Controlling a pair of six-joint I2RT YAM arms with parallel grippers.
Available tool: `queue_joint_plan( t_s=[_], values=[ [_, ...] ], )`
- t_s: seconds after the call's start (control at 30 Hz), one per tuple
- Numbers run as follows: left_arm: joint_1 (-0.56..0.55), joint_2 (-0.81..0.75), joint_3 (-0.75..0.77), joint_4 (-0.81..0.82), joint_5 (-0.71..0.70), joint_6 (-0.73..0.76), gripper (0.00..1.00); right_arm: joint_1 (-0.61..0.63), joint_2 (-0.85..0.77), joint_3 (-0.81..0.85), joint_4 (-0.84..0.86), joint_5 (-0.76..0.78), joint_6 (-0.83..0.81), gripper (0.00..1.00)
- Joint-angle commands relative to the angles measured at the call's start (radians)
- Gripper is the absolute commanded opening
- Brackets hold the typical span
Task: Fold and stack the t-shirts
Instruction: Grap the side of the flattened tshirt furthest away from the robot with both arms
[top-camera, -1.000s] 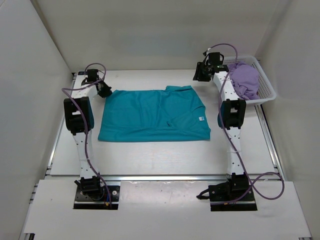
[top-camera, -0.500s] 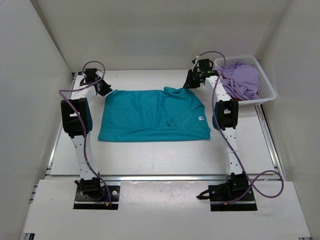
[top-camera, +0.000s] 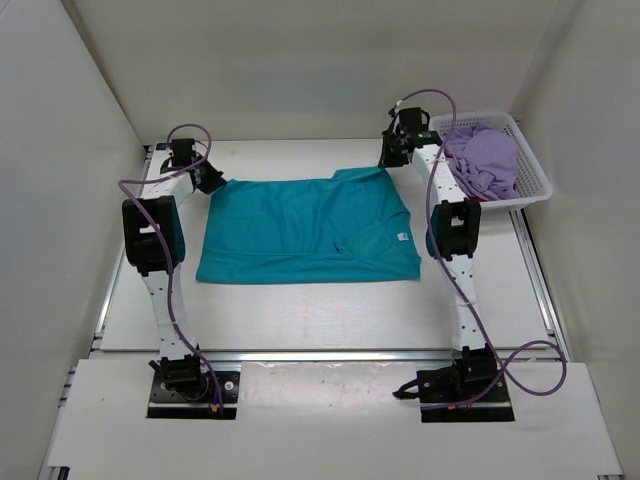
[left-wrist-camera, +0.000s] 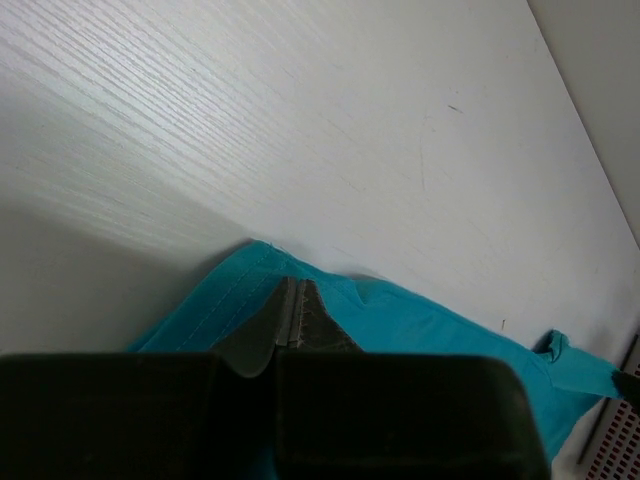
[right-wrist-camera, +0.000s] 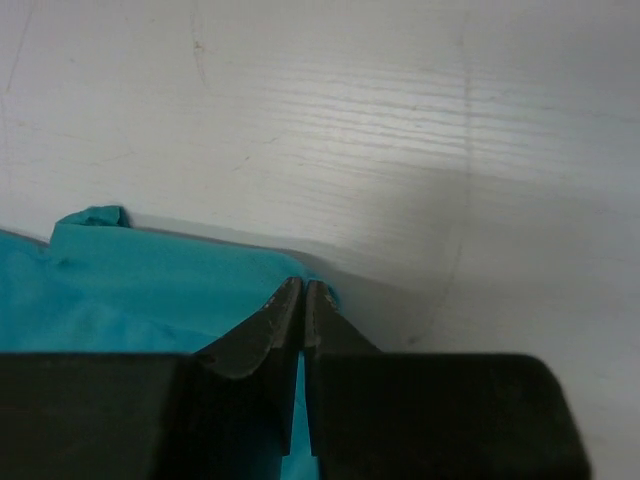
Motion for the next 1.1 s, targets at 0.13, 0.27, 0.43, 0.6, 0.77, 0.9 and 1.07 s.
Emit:
queue_joint_plan(
  t_s=[0.13,0.27,0.43,0.6,0.77,0.9,1.07],
  values=[
    [0.003,-0.094,-0.009,0.011,0.007,0.001,0.00,0.011,-0.105,0.056,0.040,0.238,-0.067,0.06],
    [0.006,-0.108,-0.028,0.018,0.000,-0.005,0.00,-0.008,-0.081,-0.002,0.139,0.162,-0.018,0.10],
    [0.006,-0.103,-0.028,0.025,0.001,-0.011,0.00,-0.063,-0.035,0.054,0.032,0.005,0.027,0.56],
    [-0.040,-0.134,0.003,-0.004,0.000,0.011,0.12,-0.016,-0.165,0.060,-0.081,0.151,-0.025,0.50],
    [-0.146,-0.298,-0.171,0.033,-0.036,0.044,0.30,0.046,-0.329,-0.013,-0.173,0.131,-0.024,0.04],
    [-0.475,-0.500,-0.567,0.160,-0.041,0.053,0.23,0.195,-0.532,-0.418,-0.282,0.239,-0.025,0.00],
    [-0.548,-0.533,-0.753,0.250,0.047,-0.002,0.21,0.261,-0.916,-1.124,0.106,0.258,0.031,0.00]
  ],
)
